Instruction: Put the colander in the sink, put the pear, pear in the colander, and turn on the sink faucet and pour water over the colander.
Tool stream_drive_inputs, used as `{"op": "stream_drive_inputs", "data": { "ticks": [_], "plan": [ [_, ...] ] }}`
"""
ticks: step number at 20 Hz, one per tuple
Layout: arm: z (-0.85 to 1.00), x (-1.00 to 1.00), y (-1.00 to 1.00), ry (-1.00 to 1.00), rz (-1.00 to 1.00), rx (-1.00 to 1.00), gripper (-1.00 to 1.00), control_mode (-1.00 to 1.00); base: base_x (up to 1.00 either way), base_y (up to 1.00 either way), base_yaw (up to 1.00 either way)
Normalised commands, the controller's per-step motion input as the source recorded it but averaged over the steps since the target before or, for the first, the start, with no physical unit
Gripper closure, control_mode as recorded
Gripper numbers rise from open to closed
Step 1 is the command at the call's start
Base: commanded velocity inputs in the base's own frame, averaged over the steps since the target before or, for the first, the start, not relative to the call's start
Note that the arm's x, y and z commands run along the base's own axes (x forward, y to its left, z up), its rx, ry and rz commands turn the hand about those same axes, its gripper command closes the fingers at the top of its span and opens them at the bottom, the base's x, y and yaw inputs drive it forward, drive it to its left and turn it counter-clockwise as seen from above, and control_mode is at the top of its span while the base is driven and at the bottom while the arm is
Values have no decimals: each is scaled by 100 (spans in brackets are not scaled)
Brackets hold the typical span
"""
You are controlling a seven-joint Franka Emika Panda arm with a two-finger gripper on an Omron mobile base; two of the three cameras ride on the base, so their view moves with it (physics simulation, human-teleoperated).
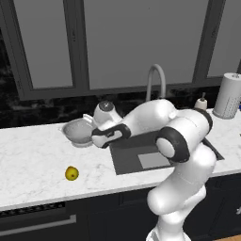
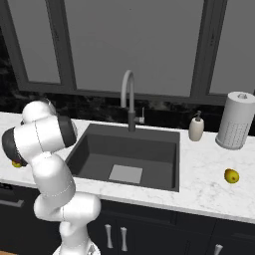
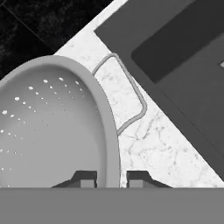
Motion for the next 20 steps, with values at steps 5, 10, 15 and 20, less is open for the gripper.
{"op": "stream_drive_inputs", "data": {
  "ticks": [5, 10, 15, 20],
  "plan": [
    [28, -98, -89, 0, -31, 15, 100, -100, 0, 0, 0],
    [60, -74, -95, 15, -44, 15, 100, -100, 0, 0, 0],
    [91, -38, -64, 27, -58, 12, 100, -100, 0, 0, 0],
    [34, -11, -46, 23, -69, 5, 100, -100, 0, 0, 0]
  ]
}}
